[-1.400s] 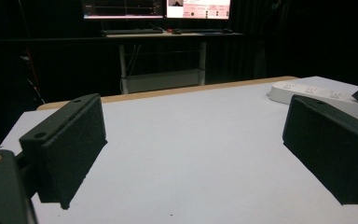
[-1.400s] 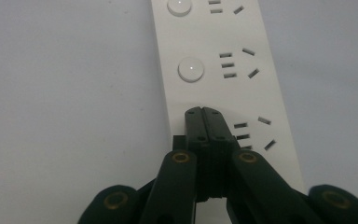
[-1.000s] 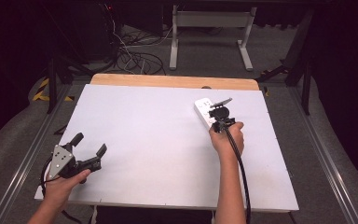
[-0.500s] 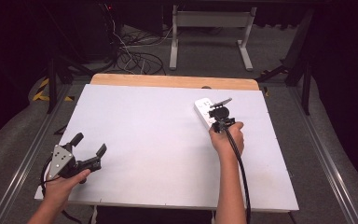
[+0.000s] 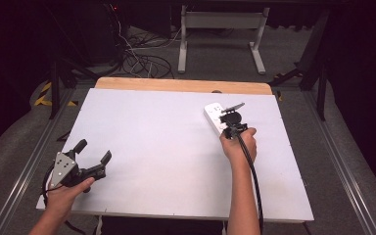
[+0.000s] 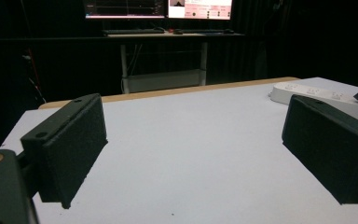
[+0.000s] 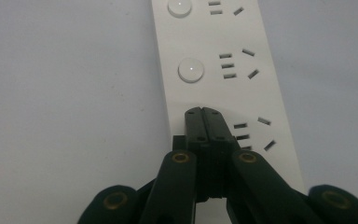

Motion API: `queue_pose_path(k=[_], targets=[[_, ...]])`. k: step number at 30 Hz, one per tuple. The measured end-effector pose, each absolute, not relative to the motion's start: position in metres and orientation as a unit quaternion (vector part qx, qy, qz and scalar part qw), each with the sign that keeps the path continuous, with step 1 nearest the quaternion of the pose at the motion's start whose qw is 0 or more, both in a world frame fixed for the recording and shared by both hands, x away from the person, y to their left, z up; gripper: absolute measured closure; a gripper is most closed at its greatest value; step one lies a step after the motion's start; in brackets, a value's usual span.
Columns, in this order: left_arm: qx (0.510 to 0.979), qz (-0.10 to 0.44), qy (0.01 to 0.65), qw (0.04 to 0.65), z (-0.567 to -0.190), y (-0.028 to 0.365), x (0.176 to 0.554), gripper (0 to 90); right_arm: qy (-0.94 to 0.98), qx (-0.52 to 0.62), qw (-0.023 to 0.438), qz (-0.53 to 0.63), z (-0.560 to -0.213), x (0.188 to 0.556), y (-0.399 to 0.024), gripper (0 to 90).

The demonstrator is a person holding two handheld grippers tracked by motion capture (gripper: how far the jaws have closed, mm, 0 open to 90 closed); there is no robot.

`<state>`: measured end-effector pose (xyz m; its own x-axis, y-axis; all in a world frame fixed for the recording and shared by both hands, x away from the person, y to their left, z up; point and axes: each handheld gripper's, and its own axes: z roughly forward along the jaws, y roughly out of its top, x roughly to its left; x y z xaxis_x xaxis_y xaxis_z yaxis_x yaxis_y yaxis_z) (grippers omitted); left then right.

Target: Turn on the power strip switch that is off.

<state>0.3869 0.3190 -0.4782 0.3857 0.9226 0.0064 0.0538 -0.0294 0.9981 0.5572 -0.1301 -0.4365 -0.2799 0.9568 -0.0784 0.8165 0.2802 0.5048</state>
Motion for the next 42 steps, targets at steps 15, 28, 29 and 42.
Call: queue_pose_path(k=[15, 28, 29, 42], targets=[[0.608, 0.38, 0.403, 0.569, -0.478, 0.319, 0.388, 6.8, 0.781, 0.565, 0.183, 0.195, -0.435, 0.559, -0.129, 90.0], [0.609, 0.381, 0.401, 0.569, -0.478, 0.319, 0.389, 6.9, 0.775, 0.562, 0.199, 0.212, -0.435, 0.556, -0.131, 90.0], [0.609, 0.381, 0.401, 0.569, -0.478, 0.319, 0.389, 6.9, 0.775, 0.562, 0.199, 0.212, -0.435, 0.556, -0.131, 90.0], [0.607, 0.379, 0.402, 0.571, -0.478, 0.318, 0.39, 6.9, 0.751, 0.524, 0.252, 0.314, -0.415, 0.54, -0.144, 90.0]])
